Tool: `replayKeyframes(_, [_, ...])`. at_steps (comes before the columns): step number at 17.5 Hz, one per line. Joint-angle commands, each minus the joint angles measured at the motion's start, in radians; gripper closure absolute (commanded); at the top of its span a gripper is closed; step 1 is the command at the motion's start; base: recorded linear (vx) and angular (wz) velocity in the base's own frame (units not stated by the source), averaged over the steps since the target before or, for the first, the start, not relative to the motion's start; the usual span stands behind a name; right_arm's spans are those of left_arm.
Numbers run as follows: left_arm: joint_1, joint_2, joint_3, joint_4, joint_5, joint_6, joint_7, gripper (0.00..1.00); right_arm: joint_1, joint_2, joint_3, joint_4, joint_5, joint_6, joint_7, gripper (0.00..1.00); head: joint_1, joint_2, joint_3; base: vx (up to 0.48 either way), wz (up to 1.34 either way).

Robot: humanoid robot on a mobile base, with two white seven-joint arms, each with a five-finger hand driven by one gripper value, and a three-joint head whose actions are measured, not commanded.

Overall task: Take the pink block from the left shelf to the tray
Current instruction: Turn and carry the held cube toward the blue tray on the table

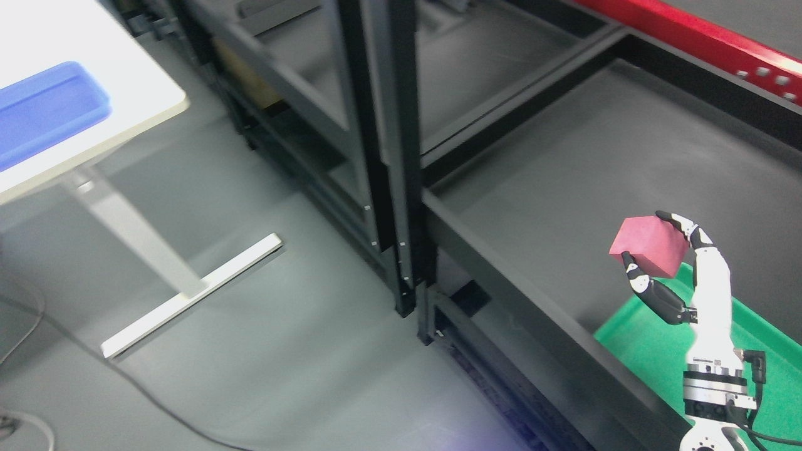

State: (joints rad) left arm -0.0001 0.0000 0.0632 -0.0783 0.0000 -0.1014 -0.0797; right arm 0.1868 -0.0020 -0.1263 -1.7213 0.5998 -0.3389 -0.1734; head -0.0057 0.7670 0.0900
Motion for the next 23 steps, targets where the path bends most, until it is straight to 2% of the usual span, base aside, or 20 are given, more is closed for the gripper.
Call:
replayKeyframes(1, [0.006,0.017,0.0,0.0,-0.002,0.0,0.0,0.0,0.0,-0.015,-0.016,-0.003,-0.017,-0.002,-0.003,0.95,0.0,0.0,0.0,-0.078,0.67])
replayKeyframes(23, [0.006,0.017,0.0,0.0,-0.002,0.0,0.0,0.0,0.005,-0.015,-0.027,-0.001,-0.044,-0.012,-0.003,0.95,0.0,0.0,0.0,-0.092,0.69])
